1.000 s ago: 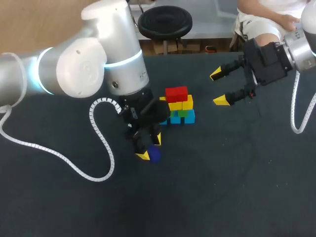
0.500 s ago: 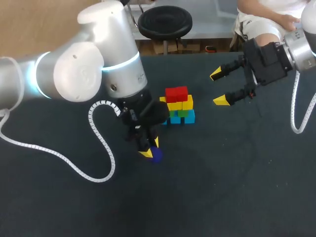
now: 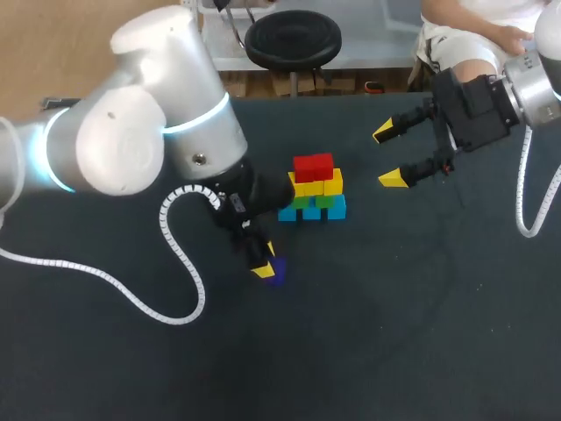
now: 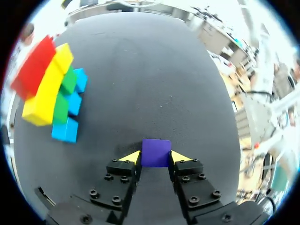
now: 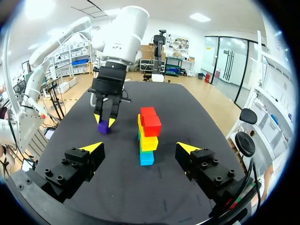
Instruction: Place the blue cubes, place green cubes on the blue cubes, place the yellow cubes on the green cubes, then place the red cubes on the yellow cubes, and place purple cube on the red cubes.
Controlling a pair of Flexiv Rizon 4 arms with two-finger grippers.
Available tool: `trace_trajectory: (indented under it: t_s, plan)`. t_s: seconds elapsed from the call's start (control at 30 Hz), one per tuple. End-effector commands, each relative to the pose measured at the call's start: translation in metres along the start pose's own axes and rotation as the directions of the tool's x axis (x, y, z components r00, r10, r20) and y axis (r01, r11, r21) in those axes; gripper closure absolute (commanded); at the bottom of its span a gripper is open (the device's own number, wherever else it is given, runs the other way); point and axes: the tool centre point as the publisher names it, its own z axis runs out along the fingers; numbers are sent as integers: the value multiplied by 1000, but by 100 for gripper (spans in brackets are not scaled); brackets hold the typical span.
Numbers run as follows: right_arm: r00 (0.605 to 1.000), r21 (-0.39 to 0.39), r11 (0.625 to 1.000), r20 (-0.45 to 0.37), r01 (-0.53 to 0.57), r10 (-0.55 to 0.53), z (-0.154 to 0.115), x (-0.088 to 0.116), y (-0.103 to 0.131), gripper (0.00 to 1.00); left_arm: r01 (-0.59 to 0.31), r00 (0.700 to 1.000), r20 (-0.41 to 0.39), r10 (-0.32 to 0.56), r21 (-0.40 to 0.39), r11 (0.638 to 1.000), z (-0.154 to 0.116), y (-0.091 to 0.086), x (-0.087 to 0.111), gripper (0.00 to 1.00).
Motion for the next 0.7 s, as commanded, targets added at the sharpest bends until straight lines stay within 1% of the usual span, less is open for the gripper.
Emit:
trace_trajectory:
  t_s: [0.03, 0.07, 0.1, 0.13, 0.2, 0.23, 0.27, 0.3, 0.33, 0.37, 0.5, 0.7]
  plan:
    - [1000, 2, 1000, 1, 1, -1, 0, 0, 1, 0, 82, 993, 90, -74, -93, 992, 0, -12, 8, 100]
    - [1000, 2, 1000, 1, 1, -1, 0, 0, 1, 0, 73, 993, 96, -65, -88, 993, 0, -11, 7, 100]
    - [1000, 2, 1000, 1, 1, -1, 0, 0, 1, 0, 88, 992, 95, -80, -82, 993, 1, -9, 6, 100]
    - [1000, 2, 1000, 1, 1, -1, 0, 0, 1, 0, 59, 993, 102, -51, -80, 995, 3, -8, 5, 100]
    - [1000, 2, 1000, 1, 1, -1, 0, 0, 1, 0, 68, 993, 97, -61, -75, 995, 5, -6, 3, 100]
    - [1000, 2, 1000, 1, 1, -1, 0, 0, 1, 0, 48, 994, 98, -41, -67, 997, 6, -4, 2, 100]
    - [1000, 2, 1000, 1, 1, -1, 0, 0, 1, 0, 79, 994, 86, -74, -59, 995, 7, -3, 2, 100]
    - [1000, 2, 1000, 1, 1, -1, 0, 0, 1, 0, 72, 993, 97, -66, -63, 995, 8, -3, 2, 100]
    - [1000, 2, 1000, 1, 1, -1, 0, 0, 1, 0, 106, 991, 94, -100, -59, 993, 9, -2, 2, 100]
    - [1000, 2, 1000, 1, 1, -1, 0, 0, 1, 0, 92, 992, 97, -86, -58, 994, 10, -2, 2, 100]
    - [1000, 2, 1000, 1, 1, -1, 0, 0, 1, 0, 107, 989, 108, -100, -62, 992, 12, 0, 1, 100]
    - [1000, 2, 1000, 1, 1, -1, 0, 0, 1, 0, 126, 987, 114, -116, -77, 989, 9, 1, -6, 100]
